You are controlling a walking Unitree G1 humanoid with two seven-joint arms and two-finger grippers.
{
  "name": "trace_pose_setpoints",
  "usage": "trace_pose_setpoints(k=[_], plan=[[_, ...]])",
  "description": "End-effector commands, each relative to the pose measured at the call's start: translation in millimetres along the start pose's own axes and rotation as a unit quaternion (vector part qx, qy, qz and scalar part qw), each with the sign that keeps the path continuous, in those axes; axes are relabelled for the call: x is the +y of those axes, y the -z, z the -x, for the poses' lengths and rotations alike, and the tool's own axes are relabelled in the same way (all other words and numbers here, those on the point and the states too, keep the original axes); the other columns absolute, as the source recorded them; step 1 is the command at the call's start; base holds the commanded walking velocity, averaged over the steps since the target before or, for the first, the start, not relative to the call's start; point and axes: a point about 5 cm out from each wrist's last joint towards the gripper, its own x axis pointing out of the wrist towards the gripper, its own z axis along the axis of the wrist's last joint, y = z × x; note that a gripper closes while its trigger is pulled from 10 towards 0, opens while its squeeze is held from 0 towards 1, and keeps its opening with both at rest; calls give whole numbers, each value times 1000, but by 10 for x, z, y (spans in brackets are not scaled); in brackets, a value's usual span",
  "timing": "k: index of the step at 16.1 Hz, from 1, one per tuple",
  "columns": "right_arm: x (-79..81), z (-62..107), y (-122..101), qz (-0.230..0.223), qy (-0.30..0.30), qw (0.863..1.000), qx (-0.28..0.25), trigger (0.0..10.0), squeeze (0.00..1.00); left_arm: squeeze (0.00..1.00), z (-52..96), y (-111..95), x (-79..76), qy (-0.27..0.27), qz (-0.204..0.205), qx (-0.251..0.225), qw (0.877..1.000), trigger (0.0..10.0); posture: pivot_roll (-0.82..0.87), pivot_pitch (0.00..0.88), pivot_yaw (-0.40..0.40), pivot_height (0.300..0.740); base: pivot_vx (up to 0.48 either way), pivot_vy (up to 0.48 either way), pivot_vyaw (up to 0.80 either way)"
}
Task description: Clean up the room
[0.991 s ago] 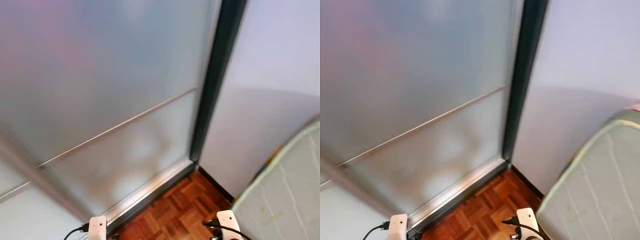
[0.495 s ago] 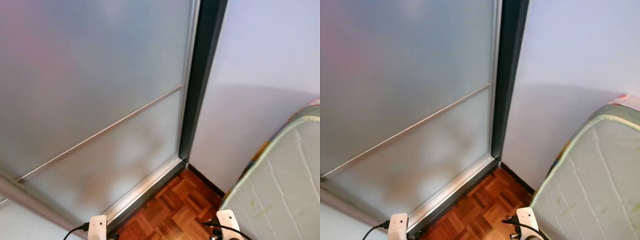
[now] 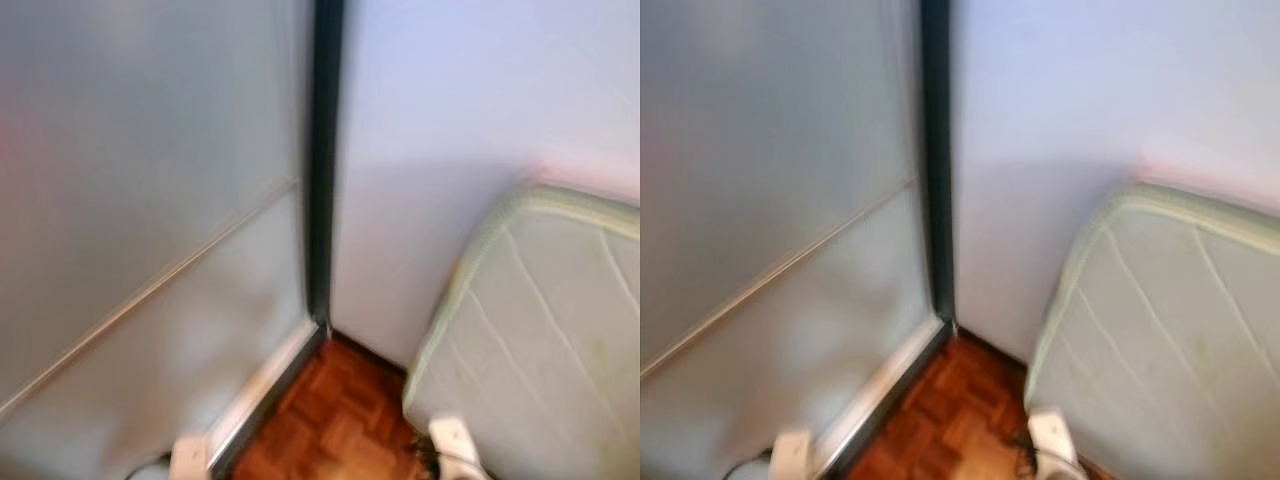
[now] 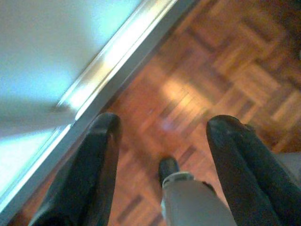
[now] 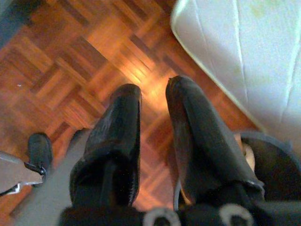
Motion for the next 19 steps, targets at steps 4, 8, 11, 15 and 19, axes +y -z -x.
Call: trace_pose_setpoints(k=[4,8,11,15,19], plan=[[-343,26,-92,-156,23,987,-18,10000,0,0,75,66,537,-71,28,25,997,10000,-89,0,52,740,0,0,-742],[-345,25,-101,-153,20,988,-19,10000,0,0,82,-11,630,-111,79,-6,991,10000,-88,6,49,740,0,0,-744],[-342,24,-103,-153,20,988,-20,10000,0,0,67,55,495,-57,92,12,994,10000,-91,7,52,740,0,0,-744],[-341,23,-104,-153,20,988,-19,10000,0,0,73,106,480,-61,87,26,994,10000,-91,5,53,740,0,0,-744],[-348,25,-103,-151,21,988,-18,10000,0,0,68,93,479,-62,61,29,996,10000,-86,6,52,740,0,0,-744]])
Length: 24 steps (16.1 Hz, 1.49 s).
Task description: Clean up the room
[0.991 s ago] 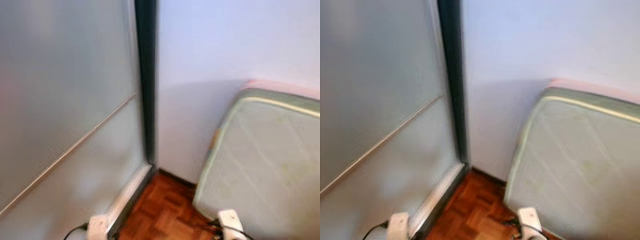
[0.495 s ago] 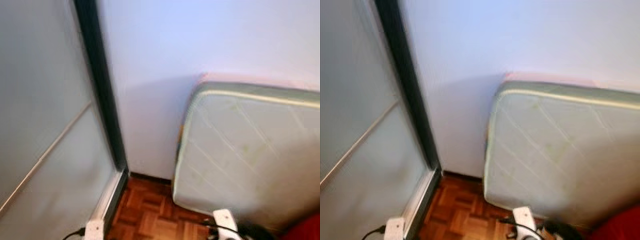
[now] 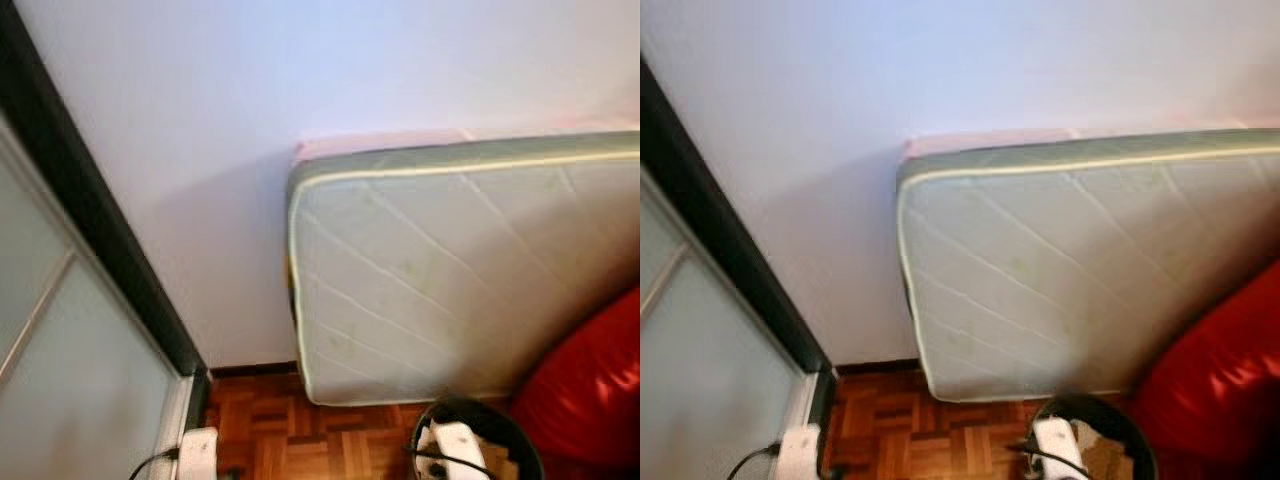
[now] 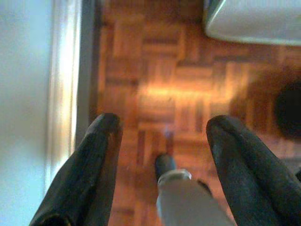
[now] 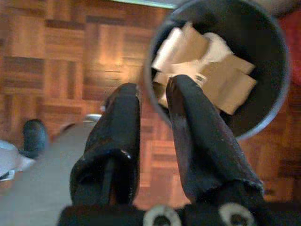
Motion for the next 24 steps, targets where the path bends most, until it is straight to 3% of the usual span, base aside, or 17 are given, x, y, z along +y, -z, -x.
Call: trace_pose_setpoints(k=[1,12,19,24], plan=[[-332,21,-112,-150,19,988,-19,10000,0,0,64,83,466,-57,60,28,996,10000,-87,6,52,740,0,0,-744],[-346,22,-118,-146,20,989,-21,10000,0,0,58,69,453,-54,27,31,998,10000,-86,8,48,740,0,0,-732],[-349,27,-140,-178,27,983,-46,10000,0,0,55,66,445,-47,10,33,998,10000,-98,10,44,740,0,0,0],[-354,27,-137,-171,27,984,-43,10000,0,0,54,69,442,-45,-2,38,998,10000,-87,3,46,740,0,0,0]])
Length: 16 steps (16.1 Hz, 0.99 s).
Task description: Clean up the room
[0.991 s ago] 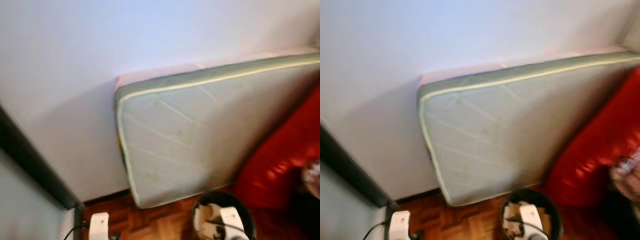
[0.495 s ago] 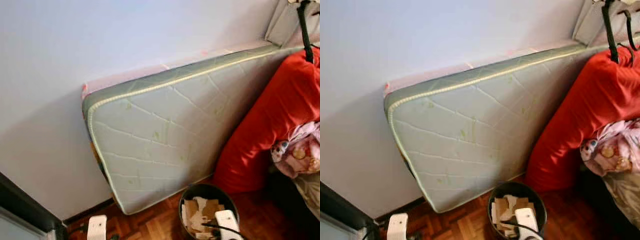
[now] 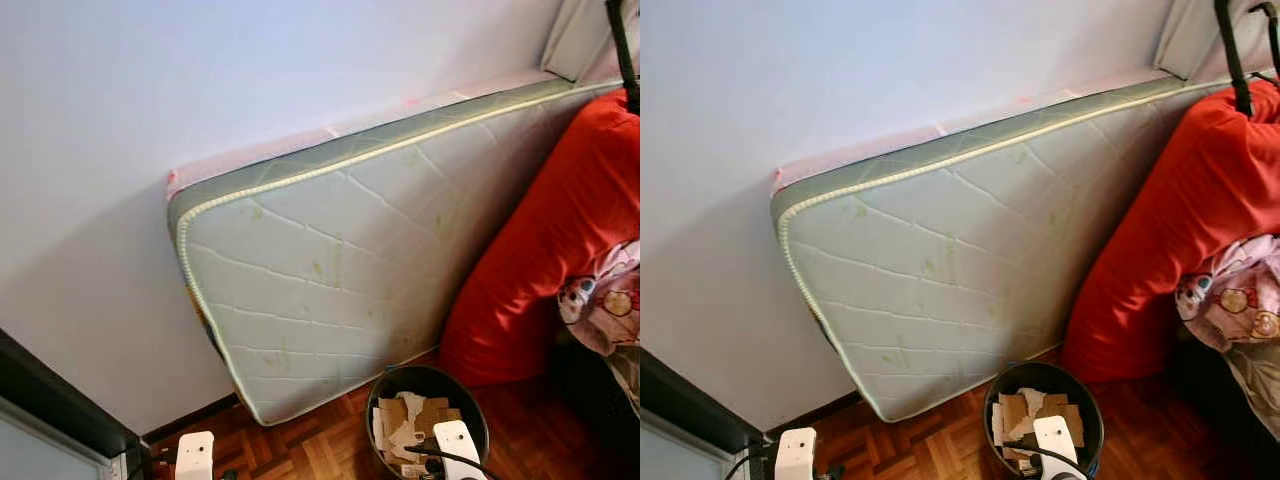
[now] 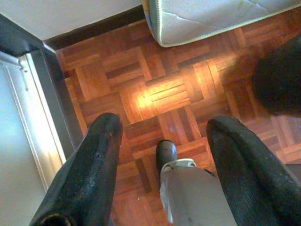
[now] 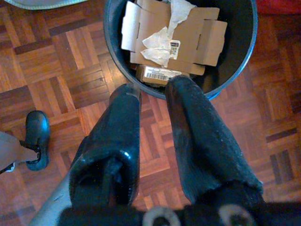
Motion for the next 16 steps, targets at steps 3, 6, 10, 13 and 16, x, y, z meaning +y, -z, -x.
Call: trace_pose_setpoints(k=[3,6,10,13,16], plan=[[-374,38,-95,-176,33,983,-42,10000,0,0,33,6,404,-38,-23,32,998,10000,-82,0,66,740,0,0,0],[-362,37,-87,-177,32,983,-41,10000,0,0,34,2,412,-37,-36,32,998,10000,-86,0,70,740,0,0,0],[-372,40,-70,-175,36,983,-37,10000,0,0,36,10,409,-38,-37,32,998,10000,-90,0,65,740,0,-376,0],[-384,41,-71,-172,37,984,-33,10000,0,0,33,6,399,-37,-34,31,998,10000,-86,0,55,740,0,-404,-729],[-396,41,-88,-167,38,985,-37,10000,0,0,31,2,394,-38,-30,31,998,10000,-83,0,50,740,0,-404,-256]])
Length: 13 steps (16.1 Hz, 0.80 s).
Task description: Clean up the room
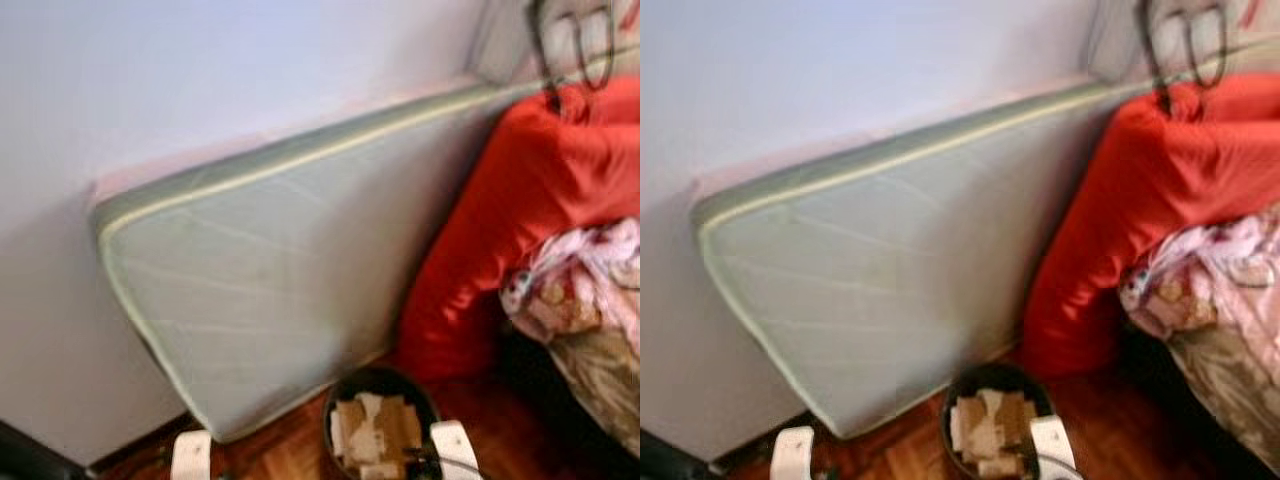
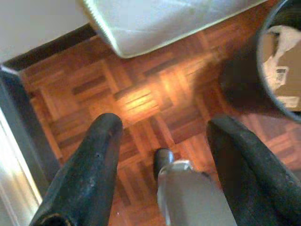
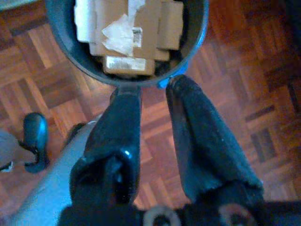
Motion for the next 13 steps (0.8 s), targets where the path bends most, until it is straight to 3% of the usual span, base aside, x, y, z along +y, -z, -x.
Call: trace_pose_setpoints(k=[1,13], plan=[[-443,44,-133,-164,43,984,-44,10000,0,0,37,48,369,-35,-28,37,998,10000,-83,0,49,740,0,-405,0],[-450,44,-151,-161,42,985,-49,10000,0,0,35,42,366,-33,-26,37,998,10000,-86,7,45,740,0,-403,0]])
